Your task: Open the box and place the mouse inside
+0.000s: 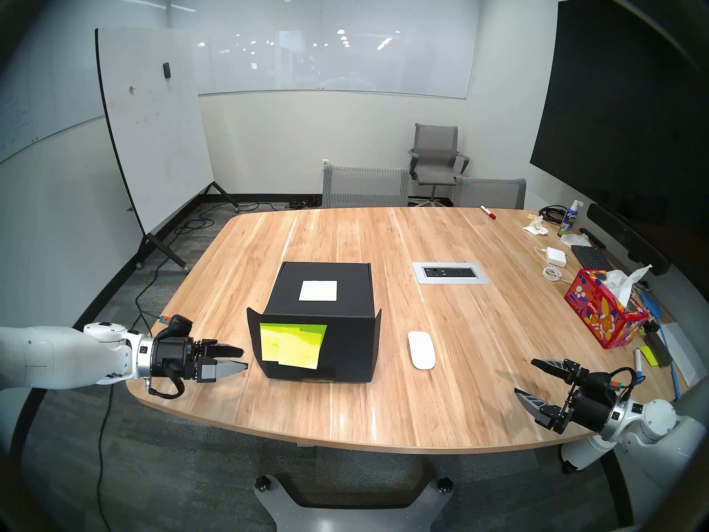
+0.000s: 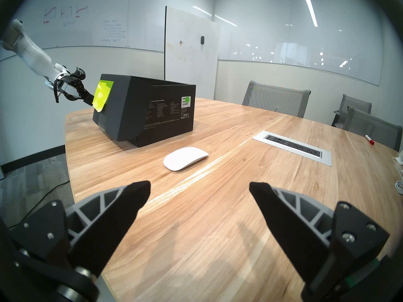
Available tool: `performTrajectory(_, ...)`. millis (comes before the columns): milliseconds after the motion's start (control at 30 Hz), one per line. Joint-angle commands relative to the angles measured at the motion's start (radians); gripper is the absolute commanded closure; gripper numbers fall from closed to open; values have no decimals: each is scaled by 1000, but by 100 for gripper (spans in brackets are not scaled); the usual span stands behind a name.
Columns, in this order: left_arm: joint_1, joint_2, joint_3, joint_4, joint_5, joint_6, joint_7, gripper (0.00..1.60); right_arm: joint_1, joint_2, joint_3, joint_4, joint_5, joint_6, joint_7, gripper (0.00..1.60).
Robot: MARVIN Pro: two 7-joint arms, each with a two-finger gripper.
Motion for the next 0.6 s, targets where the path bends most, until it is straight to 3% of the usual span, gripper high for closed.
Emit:
performTrajectory(0, -20, -20, -23, 0, -26, 12, 5, 0, 1, 0, 4, -2, 2, -1, 0, 0)
performTrajectory(567, -22, -35, -25, 29, -30, 39, -7, 0, 0, 0, 4, -3, 2, 0, 0, 0)
